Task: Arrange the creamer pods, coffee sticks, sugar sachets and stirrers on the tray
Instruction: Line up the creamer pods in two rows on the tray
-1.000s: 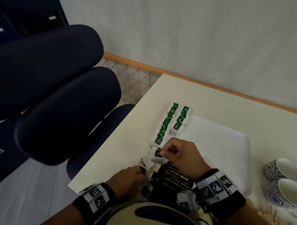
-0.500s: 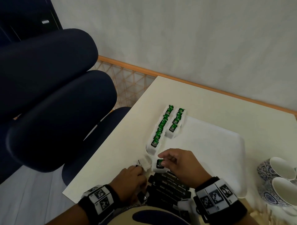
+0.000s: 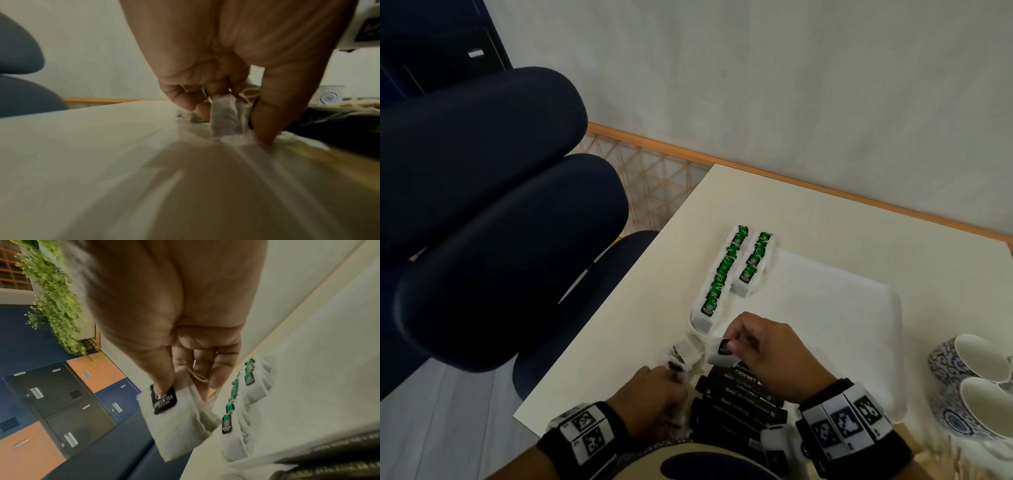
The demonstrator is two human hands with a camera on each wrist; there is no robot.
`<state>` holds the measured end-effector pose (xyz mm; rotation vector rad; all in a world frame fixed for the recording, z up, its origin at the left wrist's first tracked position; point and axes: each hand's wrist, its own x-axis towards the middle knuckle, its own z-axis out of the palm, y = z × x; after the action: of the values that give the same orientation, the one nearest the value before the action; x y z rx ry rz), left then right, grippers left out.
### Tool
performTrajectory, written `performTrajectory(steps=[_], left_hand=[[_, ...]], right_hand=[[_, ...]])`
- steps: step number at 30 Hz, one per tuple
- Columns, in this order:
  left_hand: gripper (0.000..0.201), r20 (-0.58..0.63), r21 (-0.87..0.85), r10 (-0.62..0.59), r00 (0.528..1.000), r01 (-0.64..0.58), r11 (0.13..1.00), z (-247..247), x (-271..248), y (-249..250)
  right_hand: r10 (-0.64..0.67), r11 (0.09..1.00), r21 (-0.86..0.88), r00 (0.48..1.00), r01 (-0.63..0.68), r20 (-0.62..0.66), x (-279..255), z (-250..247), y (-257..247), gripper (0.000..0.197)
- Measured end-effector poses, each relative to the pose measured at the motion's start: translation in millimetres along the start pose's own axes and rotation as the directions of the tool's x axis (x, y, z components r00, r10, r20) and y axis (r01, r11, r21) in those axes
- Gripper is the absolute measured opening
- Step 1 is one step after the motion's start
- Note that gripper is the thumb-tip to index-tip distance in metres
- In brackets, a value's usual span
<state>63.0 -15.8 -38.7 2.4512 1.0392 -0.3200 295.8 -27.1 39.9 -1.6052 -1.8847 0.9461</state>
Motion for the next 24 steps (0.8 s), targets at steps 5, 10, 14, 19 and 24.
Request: performTrajectory(steps=[5, 10, 14, 19, 24], left_hand=[[0.029, -0.147, -0.576, -0.228, 0.962, 0.104, 0.811, -15, -14, -8], [0.019, -0.292, -0.793, -0.367, 0.883, -0.009, 0.610, -48, -15, -11], [0.020, -0.363, -0.827, -0.316, 0.876, -0.147, 0.542, -70, -15, 4], [0.019, -0.429, -0.704, -0.196, 0.882, -0.191, 0.684, -85, -20, 15], [0.039, -0.434, -0.658, -0.175, 0.884, -0.179, 0.731, -88, -20, 21]], right_hand=[[-0.010, 0.998, 0.060, 0.999, 0.008, 0.032, -1, -4, -7, 0.015], [-0.028, 0.977, 0.214, 0.987, -0.007, 0.159, 4, -11, -32, 0.010], [-0.097, 0.979, 0.194, 0.977, 0.060, 0.188, 14, -13, -48, 0.013], [-0.174, 0.985, 0.034, 0.979, 0.172, 0.105, 24, -2, -45, 0.008], [-0.178, 0.983, -0.029, 0.981, 0.181, 0.074, 27, 4, -41, 0.002]])
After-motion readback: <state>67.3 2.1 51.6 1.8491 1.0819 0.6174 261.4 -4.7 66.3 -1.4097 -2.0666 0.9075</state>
